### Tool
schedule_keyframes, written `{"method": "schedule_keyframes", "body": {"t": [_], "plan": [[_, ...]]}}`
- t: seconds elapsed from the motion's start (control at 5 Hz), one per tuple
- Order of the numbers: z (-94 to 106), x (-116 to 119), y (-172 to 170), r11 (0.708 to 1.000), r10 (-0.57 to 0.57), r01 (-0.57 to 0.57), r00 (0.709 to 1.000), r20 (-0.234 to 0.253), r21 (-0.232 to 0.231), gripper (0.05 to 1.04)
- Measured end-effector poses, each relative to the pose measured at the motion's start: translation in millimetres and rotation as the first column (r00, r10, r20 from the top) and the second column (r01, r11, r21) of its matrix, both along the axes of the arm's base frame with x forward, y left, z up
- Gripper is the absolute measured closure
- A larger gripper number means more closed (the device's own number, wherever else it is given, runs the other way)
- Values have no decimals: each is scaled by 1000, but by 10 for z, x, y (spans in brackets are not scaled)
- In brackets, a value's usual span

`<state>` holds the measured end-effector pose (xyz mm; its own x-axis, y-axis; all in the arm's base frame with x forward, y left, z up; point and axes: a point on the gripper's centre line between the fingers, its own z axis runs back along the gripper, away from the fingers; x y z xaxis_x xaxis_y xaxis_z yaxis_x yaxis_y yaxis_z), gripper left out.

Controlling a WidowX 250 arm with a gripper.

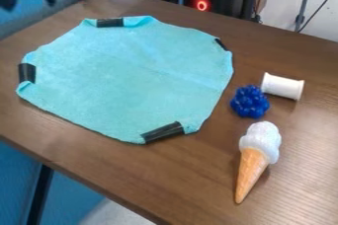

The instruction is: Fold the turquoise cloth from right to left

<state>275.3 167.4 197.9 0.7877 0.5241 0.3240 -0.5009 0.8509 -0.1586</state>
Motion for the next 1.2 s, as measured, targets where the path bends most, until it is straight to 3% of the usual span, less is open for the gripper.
{"method": "schedule_keyframes", "body": {"t": [0.2, 0.4, 0.6, 0.8, 1.2], "plan": [[-119, -177, 174, 962, 250, -257, 965, -77, -89, 84], [-196, -168, 210, 911, 385, -397, 916, -111, -113, 84], [-251, 187, 33, 916, 359, -375, 925, -126, -143, 84], [-211, 663, -332, 928, 329, -349, 932, -152, -130, 84], [-200, 1374, -999, 920, 352, -372, 924, -152, -127, 84]]}}
